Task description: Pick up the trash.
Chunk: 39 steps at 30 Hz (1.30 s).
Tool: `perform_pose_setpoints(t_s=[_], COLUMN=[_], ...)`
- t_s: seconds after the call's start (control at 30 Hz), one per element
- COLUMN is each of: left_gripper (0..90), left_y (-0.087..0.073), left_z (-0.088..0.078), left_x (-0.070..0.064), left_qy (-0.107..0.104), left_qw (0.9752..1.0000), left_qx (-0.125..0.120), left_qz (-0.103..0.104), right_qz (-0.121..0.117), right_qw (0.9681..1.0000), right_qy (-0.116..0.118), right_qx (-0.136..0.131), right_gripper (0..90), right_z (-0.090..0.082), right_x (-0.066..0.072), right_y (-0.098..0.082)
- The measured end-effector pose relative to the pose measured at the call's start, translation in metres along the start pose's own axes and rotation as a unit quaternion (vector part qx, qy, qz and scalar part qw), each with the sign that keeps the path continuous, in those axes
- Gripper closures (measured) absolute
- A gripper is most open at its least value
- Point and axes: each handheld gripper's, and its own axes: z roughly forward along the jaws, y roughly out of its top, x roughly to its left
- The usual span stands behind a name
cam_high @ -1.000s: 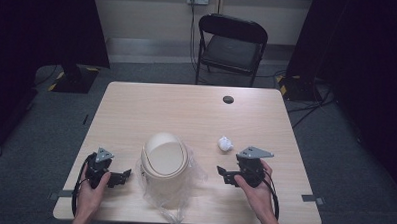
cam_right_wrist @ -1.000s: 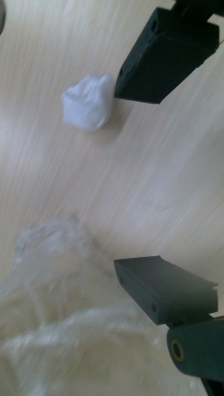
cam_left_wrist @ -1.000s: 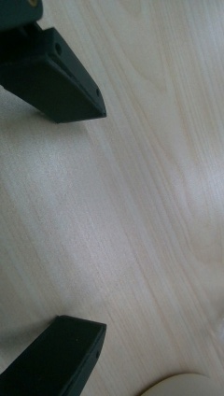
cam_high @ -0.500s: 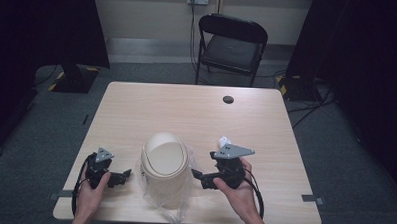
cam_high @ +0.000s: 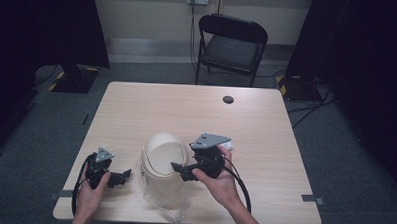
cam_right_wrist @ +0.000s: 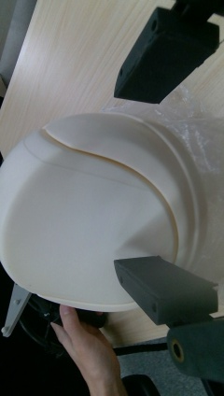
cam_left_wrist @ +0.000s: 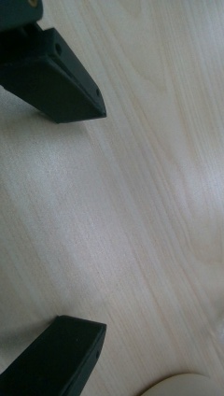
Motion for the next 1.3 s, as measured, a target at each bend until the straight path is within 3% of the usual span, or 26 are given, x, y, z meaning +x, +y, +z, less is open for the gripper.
perform_pose_setpoints(t_s=[0.23, 0.43, 0.93, 1.3], left_gripper=[0.3, 0.3, 0.4, 0.3], left_y=[0.000, 0.000, 0.000, 0.000], left_z=[0.000, 0.000, 0.000, 0.000], left_x=[0.000, 0.000, 0.000, 0.000], left_qy=[0.000, 0.000, 0.000, 0.001], left_qw=[1.0000, 1.0000, 1.0000, 1.0000], left_qx=[0.000, 0.000, 0.000, 0.000], left_qz=[0.000, 0.000, -0.002, -0.001], right_qz=[-0.006, 0.006, 0.023, 0.030], right_qw=[0.9998, 0.9992, 0.9983, 0.9978], right_qy=[0.001, 0.005, -0.006, -0.009], right_qx=[0.018, 0.038, 0.052, 0.059], right_gripper=[14.4, 14.0, 15.5, 16.3], right_z=[0.012, 0.024, 0.047, 0.052], right_x=[-0.003, -0.007, -0.013, -0.015], right_y=[0.004, 0.002, -0.003, -0.001])
